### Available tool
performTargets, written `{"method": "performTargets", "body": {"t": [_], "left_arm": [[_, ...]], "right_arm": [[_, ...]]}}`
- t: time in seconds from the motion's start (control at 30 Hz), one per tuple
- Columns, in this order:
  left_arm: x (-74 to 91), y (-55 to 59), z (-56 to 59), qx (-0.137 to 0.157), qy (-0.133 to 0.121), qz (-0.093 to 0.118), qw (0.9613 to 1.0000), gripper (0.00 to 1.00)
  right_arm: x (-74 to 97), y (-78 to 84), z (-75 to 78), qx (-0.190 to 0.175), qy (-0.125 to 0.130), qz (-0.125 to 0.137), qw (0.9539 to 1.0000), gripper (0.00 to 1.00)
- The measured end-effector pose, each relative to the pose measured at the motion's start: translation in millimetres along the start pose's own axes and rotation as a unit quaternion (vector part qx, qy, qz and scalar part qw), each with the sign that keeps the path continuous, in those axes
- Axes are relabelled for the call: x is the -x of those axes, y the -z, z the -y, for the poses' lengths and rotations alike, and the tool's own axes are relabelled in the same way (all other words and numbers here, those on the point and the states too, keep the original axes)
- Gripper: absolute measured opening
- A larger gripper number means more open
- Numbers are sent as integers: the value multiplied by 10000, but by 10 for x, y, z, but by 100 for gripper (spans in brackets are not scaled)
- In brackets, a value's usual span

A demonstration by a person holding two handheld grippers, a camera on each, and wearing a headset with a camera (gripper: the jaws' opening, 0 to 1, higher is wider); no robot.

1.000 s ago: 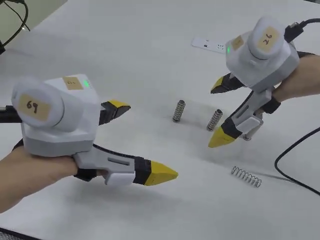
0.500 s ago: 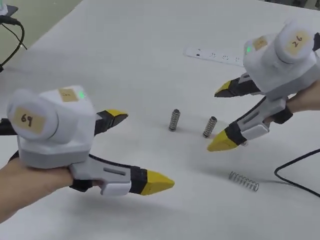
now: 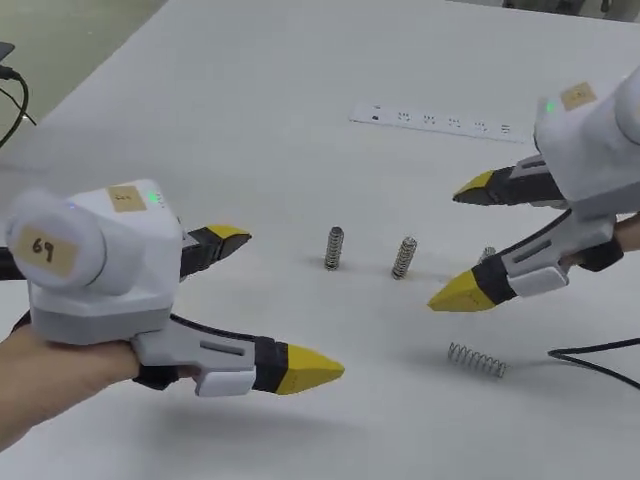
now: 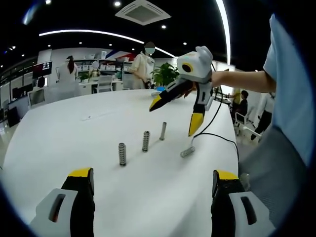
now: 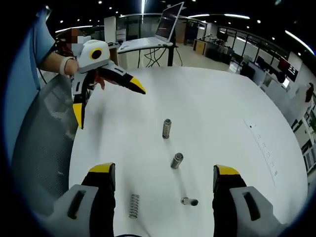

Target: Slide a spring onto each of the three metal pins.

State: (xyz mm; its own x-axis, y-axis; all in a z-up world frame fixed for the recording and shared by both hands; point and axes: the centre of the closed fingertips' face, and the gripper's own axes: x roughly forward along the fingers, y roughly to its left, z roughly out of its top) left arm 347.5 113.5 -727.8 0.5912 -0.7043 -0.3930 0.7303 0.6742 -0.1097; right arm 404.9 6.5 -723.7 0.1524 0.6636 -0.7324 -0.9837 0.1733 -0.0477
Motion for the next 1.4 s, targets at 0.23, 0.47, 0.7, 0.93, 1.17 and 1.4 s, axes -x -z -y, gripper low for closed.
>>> {"method": "performTargets", "body": {"t": [0.23,0.47,0.7,0.93,1.17,1.4], "left_arm": [[-45,-41,57,-96,118,-28,9999,98],[-94,-78,104,-185,250,-55,9995,98],[-169,-88,181,-278,410,-124,9987,98],[-230,-117,249,-378,559,-161,9976,97],[-268,-103,289,-467,658,-244,9964,97],[-317,-102,328,-545,794,-329,9948,96]], "right_arm": [[180,146,-52,-312,239,175,9991,79],[339,319,-144,-723,434,352,9958,79],[494,495,-224,-1041,629,457,9915,78],[635,597,-289,-1288,842,639,9860,78],[756,655,-305,-1496,1091,884,9787,80],[842,728,-333,-1630,1192,956,9747,83]]}}
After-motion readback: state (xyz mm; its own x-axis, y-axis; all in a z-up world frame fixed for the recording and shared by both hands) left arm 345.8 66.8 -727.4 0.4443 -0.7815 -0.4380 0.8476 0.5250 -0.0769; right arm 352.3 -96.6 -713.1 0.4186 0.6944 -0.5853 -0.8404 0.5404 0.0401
